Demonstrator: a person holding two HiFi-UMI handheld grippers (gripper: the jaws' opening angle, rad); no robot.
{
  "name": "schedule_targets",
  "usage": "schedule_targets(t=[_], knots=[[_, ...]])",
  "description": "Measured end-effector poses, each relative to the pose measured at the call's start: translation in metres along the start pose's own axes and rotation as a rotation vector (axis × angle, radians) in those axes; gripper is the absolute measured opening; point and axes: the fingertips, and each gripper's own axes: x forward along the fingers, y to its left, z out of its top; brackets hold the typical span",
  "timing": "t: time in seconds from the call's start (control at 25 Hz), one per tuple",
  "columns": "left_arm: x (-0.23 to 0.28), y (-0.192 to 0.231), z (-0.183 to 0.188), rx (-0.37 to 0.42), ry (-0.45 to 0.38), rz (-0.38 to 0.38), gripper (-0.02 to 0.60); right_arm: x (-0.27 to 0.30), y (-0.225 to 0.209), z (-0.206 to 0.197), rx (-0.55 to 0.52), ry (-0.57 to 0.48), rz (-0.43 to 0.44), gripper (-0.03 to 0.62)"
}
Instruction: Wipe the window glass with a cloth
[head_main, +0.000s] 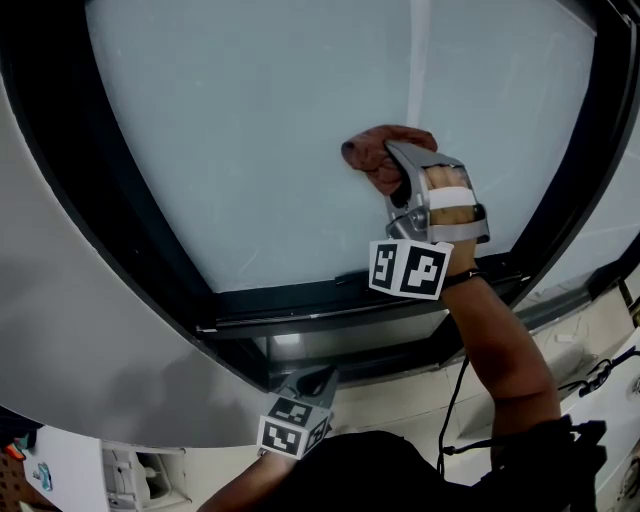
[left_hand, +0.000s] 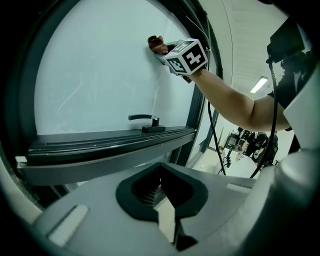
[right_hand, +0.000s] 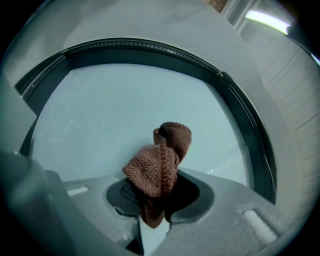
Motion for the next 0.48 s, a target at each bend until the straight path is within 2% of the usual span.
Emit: schedule_targets(t=[0.48], knots=[[-0.003, -0.004, -0.005, 0.000, 0.013, -0.017, 0.018, -0.017, 0.051, -0.005, -0.002, 0.018, 0.080, 0.086]])
